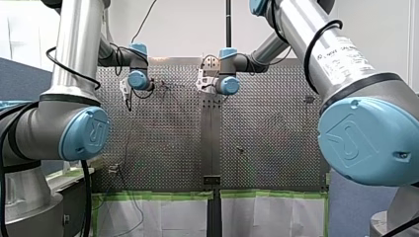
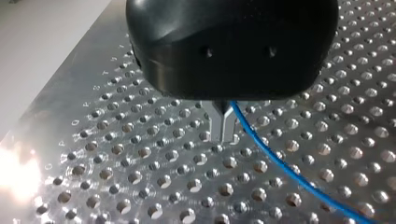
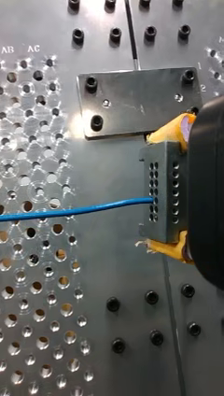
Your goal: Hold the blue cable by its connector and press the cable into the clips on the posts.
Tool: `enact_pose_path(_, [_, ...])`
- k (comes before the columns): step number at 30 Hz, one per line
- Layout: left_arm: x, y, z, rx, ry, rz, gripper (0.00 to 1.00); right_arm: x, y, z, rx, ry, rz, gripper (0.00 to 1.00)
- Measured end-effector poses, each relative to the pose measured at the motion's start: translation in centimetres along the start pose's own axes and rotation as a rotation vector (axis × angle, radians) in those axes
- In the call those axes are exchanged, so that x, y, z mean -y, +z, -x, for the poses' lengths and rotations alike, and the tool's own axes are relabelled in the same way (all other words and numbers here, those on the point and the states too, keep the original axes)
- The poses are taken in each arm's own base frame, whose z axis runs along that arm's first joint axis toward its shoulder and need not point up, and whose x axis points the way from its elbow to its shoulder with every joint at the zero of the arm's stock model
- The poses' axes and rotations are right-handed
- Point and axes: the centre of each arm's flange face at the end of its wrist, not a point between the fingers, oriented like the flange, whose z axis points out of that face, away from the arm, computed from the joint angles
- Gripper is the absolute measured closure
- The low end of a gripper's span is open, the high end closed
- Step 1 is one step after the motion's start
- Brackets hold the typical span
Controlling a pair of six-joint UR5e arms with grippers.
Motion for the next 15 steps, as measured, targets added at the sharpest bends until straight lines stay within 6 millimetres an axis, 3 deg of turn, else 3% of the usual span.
enact_pose_path(4, [-0.18, -0.01, -0.01, -0.004, 0.004, 0.007, 1.00, -0.36, 0.06, 0.05, 0.001, 0.005, 0.005, 1.00])
enact_pose_path(5, [-0.22, -0.03, -0.03, -0.006, 0.007, 0.009, 0.95, -0.41, 0.07, 0.04, 0.001, 0.006, 0.006, 1.00])
enact_pose_path(6, [-0.27, -0.04, -0.03, -0.007, 0.009, 0.013, 0.64, -0.46, 0.08, 0.04, 0.001, 0.006, 0.006, 1.00])
enact_pose_path(7, [-0.29, -0.05, -0.04, -0.008, 0.011, 0.015, 0.64, -0.52, 0.09, 0.03, 0.000, 0.006, 0.008, 1.00])
enact_pose_path(9, [-0.35, -0.11, -0.10, -0.014, 0.019, 0.020, 0.26, -0.59, 0.11, 0.05, 0.000, 0.006, 0.010, 1.00])
enact_pose_path(10, [-0.38, -0.15, -0.13, -0.017, 0.025, 0.022, 0.26, -0.64, 0.11, 0.04, 0.000, 0.006, 0.011, 1.00])
enact_pose_path(11, [-0.42, -0.19, -0.17, -0.022, 0.033, 0.025, 0.08, -0.67, 0.12, 0.04, 0.000, 0.006, 0.012, 1.00])
enact_pose_path(15, [-0.75, -0.37, -0.29, -0.037, 0.070, 0.051, 0.08, -0.71, 0.13, 0.11, 0.001, 0.006, 0.013, 1.00])
